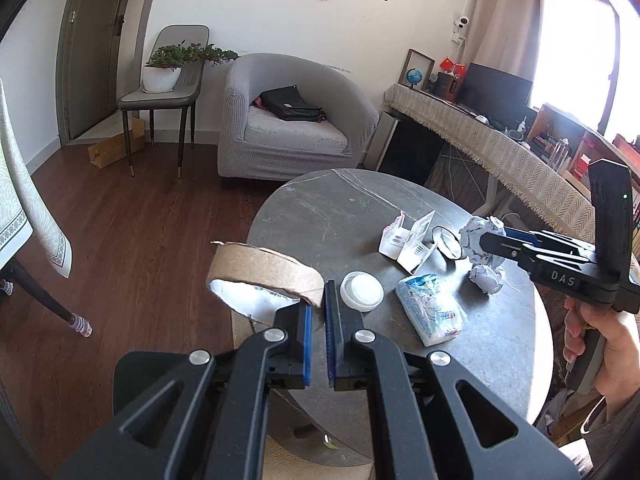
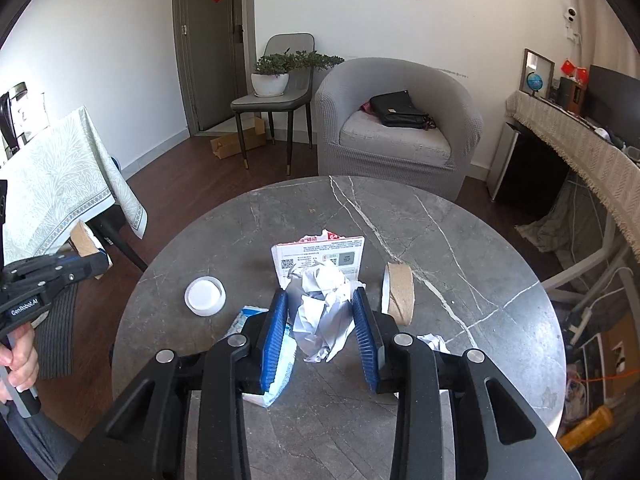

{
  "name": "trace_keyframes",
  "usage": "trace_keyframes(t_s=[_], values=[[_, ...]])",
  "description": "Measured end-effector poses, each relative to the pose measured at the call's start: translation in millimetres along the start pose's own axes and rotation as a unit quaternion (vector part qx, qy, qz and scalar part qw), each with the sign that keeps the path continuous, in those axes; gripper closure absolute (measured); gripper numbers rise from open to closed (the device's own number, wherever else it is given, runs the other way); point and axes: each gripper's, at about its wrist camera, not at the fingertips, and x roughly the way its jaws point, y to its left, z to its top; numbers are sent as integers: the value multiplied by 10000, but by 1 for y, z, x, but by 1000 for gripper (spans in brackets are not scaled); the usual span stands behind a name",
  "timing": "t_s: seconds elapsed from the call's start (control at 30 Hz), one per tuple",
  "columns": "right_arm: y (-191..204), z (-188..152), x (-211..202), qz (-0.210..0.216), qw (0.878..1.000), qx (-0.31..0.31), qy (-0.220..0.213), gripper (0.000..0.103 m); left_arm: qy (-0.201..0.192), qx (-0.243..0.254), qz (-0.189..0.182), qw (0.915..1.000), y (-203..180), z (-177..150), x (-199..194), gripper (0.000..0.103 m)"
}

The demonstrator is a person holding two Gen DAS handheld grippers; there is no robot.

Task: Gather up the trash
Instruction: 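Grasp the crumpled white paper with the right tool while the left lifts the tape roll, then carry both items to the green bin while the left tool releases the tape roll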

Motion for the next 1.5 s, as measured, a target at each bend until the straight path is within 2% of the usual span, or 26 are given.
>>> trace_keyframes(t_s=[0.2, 0.47, 0.73, 1.1, 1.13, 1.23, 1.33, 1.43, 1.5], values=[[40, 12, 9, 590, 9982, 17, -85, 69, 244, -186, 348, 9989, 35, -14, -2, 96], [115, 11, 28, 1124, 9921, -560, 82, 69, 680, -380, 708, 9944, 84, -40, 2, 96], [163, 14, 43, 1478, 9858, -763, 225, 69, 1152, -611, 795, 9883, 124, -66, 13, 96], [221, 6, 70, 1722, 9774, -1092, 551, 69, 2167, -546, 807, 9714, 151, -119, 43, 96], [226, 6, 73, 1734, 9769, -1108, 572, 69, 2247, -520, 821, 9696, 151, -124, 45, 94], [238, 5, 79, 1765, 9754, -1165, 621, 69, 2354, -416, 779, 9679, 153, -133, 46, 79], [248, 6, 87, 1792, 9745, -1164, 681, 69, 2408, -357, 857, 9661, 157, -138, 43, 80], [257, 2, 98, 1881, 9729, -1115, 755, 69, 2343, -378, 815, 9680, 162, -136, 32, 75], [264, -2, 109, 1860, 9719, -1112, 924, 69, 2289, -429, 779, 9694, 167, -135, 24, 68]])
